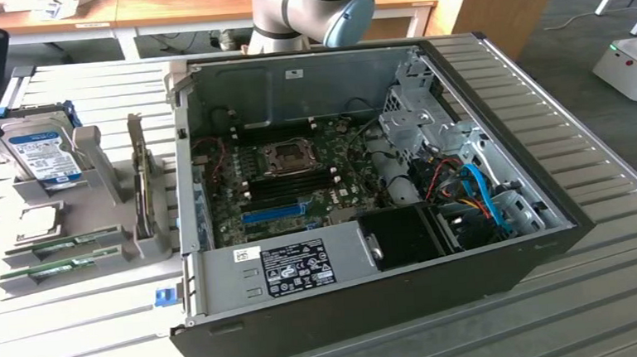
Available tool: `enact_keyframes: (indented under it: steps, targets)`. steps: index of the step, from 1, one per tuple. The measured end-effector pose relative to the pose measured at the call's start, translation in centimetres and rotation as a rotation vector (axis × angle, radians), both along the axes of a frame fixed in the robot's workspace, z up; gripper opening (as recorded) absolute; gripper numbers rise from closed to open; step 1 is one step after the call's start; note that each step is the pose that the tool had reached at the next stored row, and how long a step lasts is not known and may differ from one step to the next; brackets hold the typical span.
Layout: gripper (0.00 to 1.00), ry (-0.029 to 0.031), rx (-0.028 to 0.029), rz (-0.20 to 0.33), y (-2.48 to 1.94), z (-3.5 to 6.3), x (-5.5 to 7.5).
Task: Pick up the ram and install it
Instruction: 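Pick up the ram and move it above insertion slot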
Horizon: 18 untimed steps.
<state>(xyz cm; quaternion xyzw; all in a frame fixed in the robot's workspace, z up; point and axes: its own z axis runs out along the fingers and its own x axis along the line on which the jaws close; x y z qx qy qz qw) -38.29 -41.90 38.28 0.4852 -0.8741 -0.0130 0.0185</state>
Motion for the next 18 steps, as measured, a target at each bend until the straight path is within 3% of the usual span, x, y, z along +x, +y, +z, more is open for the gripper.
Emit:
enact_keyframes:
  steps: [18]
  targets:
    - [0.11, 0.0, 0.0, 0.32, 0.0, -0.1, 0.0]
